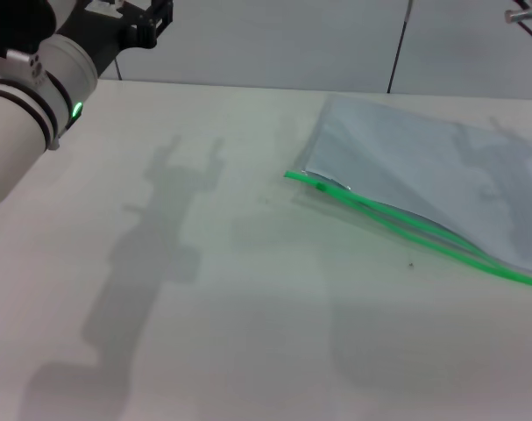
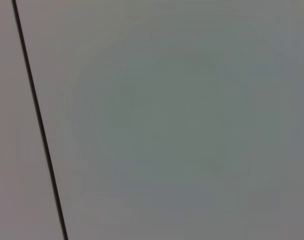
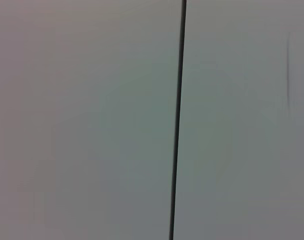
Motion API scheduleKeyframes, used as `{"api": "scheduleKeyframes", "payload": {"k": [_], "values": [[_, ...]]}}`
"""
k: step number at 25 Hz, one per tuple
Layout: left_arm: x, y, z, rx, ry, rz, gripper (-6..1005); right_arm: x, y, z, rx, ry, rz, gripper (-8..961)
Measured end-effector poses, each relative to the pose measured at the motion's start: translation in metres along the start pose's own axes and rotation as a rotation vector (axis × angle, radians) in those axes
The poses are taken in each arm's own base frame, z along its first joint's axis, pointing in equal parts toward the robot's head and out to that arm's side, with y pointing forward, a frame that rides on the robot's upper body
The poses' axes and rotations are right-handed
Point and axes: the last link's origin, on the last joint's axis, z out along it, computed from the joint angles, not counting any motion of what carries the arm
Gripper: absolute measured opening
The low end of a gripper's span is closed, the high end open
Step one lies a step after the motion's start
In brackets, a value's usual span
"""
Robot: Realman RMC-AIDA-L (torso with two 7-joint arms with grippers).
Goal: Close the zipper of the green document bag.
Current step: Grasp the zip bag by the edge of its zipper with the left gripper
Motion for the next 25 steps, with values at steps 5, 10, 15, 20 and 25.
{"api": "scheduleKeyframes", "payload": {"k": [5,10,15,20,25], "values": [[0.000,0.000,0.000,-0.001,-0.001,0.002,676,0.000,0.000,0.000,-0.001,0.000,-0.001,573],[-0.001,0.000,0.000,-0.001,-0.003,0.005,676,0.001,0.000,0.000,0.000,0.002,-0.001,573],[-0.005,0.002,0.004,-0.015,-0.022,0.015,675,0.002,0.000,0.000,0.001,0.007,-0.001,572],[-0.008,0.011,0.012,-0.096,-0.080,0.032,675,0.002,0.001,0.002,-0.002,0.009,-0.003,572],[-0.012,0.028,0.023,-0.238,-0.175,0.102,674,0.002,0.001,0.002,-0.002,0.009,-0.003,572]]}}
